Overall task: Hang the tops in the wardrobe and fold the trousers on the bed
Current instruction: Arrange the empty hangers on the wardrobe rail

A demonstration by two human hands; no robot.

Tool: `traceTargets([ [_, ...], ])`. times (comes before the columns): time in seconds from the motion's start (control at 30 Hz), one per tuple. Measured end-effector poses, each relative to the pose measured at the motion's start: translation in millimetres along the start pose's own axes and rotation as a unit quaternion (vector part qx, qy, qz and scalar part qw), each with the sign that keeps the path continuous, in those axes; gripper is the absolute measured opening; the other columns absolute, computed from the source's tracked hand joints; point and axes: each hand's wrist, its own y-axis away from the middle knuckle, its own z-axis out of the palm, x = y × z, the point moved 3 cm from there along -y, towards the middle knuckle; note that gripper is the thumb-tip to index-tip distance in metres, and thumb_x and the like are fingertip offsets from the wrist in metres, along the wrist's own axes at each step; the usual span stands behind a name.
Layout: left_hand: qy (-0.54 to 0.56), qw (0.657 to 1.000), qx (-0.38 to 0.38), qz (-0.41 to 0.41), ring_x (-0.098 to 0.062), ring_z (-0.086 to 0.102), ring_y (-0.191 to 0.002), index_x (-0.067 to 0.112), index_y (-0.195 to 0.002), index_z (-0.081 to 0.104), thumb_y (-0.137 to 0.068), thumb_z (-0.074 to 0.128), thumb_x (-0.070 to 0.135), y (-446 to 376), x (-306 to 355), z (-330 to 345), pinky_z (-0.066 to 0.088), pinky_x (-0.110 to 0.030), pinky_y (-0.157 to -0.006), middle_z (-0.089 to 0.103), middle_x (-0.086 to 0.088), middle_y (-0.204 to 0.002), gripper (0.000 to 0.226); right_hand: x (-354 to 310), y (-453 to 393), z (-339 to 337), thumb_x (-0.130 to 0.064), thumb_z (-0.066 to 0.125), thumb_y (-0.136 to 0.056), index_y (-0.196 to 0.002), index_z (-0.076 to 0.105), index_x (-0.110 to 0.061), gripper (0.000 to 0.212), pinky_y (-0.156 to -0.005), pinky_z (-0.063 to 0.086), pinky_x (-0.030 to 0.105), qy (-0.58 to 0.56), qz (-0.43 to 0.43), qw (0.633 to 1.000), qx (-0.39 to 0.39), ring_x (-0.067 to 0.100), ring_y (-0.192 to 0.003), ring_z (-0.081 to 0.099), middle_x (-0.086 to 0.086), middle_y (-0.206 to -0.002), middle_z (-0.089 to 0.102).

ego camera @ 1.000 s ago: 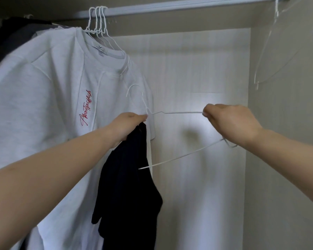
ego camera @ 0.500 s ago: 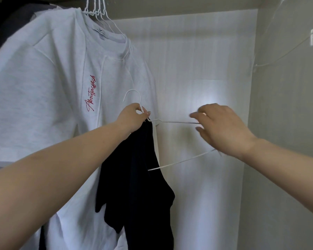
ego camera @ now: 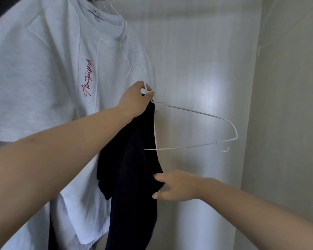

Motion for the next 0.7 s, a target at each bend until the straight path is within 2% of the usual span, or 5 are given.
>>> traceTargets([
  [0.1,-0.027,1.0,0.002,-0.004,-0.006,0.051,-0.067,0.024,-0.107,0.053,-0.096,0.052,0.032,3,-16,-11,0.039,-0.022,-0.061,0.057,0.007,-0.081,0.014,7,5,6,-0.05,0.051,-0.091,-0.098,0.053,-0.014,0.037,-0.069,0.039,0.028,0.04,0.005,0.999,-0.024,0.018,-0.082,0.051,-0.009,-0.076,0.051],
  [0.2,-0.066,0.998,0.0,-0.009,-0.009,0.054,-0.064,0.025,-0.118,0.05,-0.097,0.049,0.032,8,-35,-22,0.044,-0.025,-0.064,0.058,0.006,-0.081,0.023,24,16,-9,-0.05,0.05,-0.091,-0.068,0.037,-0.025,0.036,-0.074,0.038,0.03,0.131,0.008,0.991,0.004,0.018,-0.074,0.046,-0.008,-0.066,0.042],
  [0.33,-0.102,0.994,-0.004,-0.027,-0.025,0.066,-0.066,0.026,-0.122,0.048,-0.097,0.048,0.031,16,-59,-30,0.056,-0.036,-0.072,0.06,0.001,-0.079,0.025,55,41,-36,-0.052,0.048,-0.092,-0.07,0.037,-0.024,0.037,-0.097,0.032,0.028,0.223,0.022,0.973,0.057,0.017,-0.072,0.048,-0.005,-0.069,0.049],
  [0.43,-0.146,0.989,-0.025,-0.014,-0.023,0.066,-0.067,0.026,-0.123,0.046,-0.097,0.048,0.032,23,-68,-24,0.055,-0.04,-0.077,0.062,-0.001,-0.079,0.026,72,56,-58,-0.052,0.046,-0.092,-0.078,0.045,-0.02,0.035,-0.112,0.015,0.027,0.246,0.033,0.964,0.097,0.017,-0.074,0.053,-0.001,-0.076,0.058],
  [0.7,-0.166,0.983,-0.059,0.047,-0.019,0.057,-0.079,0.028,-0.129,0.046,-0.097,0.047,0.036,33,-51,9,0.04,-0.03,-0.075,0.064,0.002,-0.092,0.033,62,49,-92,-0.047,0.054,-0.09,-0.086,0.051,-0.013,0.035,-0.116,0.017,0.028,0.31,0.011,0.937,0.158,0.022,-0.071,0.055,-0.002,-0.062,0.052],
])
